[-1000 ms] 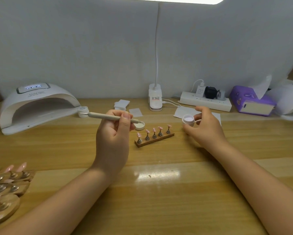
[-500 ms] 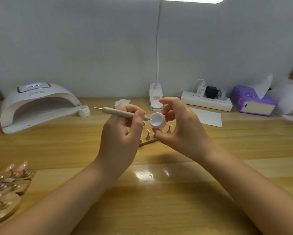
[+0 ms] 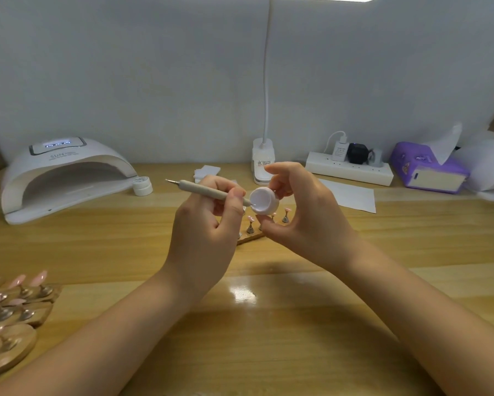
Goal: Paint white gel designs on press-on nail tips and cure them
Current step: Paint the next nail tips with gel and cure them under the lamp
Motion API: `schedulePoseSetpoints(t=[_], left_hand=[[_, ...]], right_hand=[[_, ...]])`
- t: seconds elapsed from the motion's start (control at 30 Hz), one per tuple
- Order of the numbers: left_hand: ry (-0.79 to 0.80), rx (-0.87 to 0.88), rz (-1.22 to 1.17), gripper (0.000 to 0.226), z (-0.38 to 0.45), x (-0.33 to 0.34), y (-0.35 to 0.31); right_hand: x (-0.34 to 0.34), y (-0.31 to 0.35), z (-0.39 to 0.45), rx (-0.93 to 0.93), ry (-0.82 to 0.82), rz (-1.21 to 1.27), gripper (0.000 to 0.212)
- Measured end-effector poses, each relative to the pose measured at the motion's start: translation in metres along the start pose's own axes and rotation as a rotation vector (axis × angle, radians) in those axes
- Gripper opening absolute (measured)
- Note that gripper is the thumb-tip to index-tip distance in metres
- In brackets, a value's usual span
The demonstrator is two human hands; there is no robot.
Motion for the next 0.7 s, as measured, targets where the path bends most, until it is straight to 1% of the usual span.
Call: schedulePoseSetpoints(t=[0.7], left_hand=[[-0.001,-0.039,0.029,0.013,0.0004,0.0006,0.0039]], right_hand=[[-0.0003,0.0011,0.0009,-0.016,-0.017,-0.003,0.064]])
Point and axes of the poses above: each hand's wrist, its own z-axis towards the middle knuckle, its own x-axis out of the palm, y = z × x, the point moved 1 cm from there along z, towards the middle knuckle, and after that the axes turned 14 degrees about -y, right-handed, at the moved point
